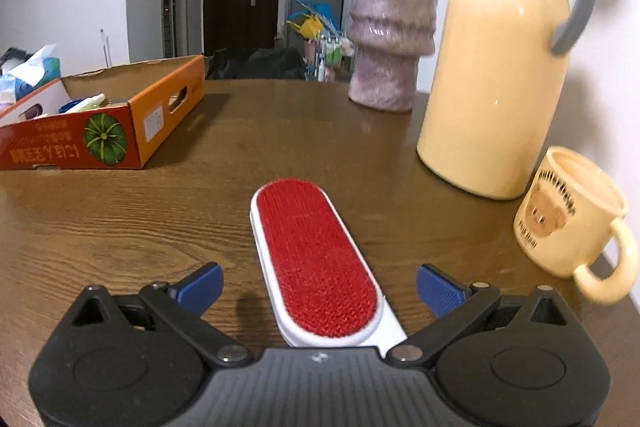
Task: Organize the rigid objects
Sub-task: 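Close the right tool on the red lint roller while the left tool closes on the translucent plastic box, then carry the lint roller in the right tool while the left tool carries the plastic box to the box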
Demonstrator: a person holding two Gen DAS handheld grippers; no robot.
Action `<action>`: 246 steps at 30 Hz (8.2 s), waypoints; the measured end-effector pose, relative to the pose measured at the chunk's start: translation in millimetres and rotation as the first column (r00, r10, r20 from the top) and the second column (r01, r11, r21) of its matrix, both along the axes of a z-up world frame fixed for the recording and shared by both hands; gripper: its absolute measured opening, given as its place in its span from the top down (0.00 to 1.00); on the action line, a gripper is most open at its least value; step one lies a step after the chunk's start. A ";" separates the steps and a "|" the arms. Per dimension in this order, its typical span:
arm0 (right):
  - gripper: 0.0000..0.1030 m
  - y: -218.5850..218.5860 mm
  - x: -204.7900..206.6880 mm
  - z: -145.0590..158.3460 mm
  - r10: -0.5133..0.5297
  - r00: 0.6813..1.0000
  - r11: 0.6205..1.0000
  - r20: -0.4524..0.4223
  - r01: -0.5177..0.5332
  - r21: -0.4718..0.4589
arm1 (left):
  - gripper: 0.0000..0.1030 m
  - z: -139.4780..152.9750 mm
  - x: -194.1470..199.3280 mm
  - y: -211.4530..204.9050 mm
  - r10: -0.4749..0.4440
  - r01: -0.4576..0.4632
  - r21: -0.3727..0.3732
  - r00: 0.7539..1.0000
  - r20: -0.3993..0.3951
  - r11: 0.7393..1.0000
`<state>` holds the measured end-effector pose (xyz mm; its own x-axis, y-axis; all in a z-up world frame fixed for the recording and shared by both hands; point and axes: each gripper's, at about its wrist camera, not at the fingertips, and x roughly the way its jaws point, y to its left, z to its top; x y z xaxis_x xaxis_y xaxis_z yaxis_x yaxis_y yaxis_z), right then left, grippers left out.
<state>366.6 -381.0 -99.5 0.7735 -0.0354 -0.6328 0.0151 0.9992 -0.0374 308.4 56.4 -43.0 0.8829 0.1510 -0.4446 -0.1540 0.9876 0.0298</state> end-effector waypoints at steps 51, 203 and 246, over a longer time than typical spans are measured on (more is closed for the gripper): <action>0.47 115.3 -30.0 10.4 -0.073 0.980 0.991 0.187 0.051 0.120 | 0.00 -58.5 124.0 94.5 0.009 -0.021 -0.049 0.972 -0.234 0.999; 0.47 217.0 28.1 70.6 0.137 0.935 0.941 0.326 -0.226 0.253 | 0.19 27.4 111.6 0.1 -0.015 0.039 -0.198 0.993 0.118 0.979; 0.47 225.7 176.8 64.2 0.123 0.976 0.919 0.180 -0.181 0.351 | 0.19 13.5 236.1 -18.7 -0.041 0.052 -0.127 0.995 0.094 0.991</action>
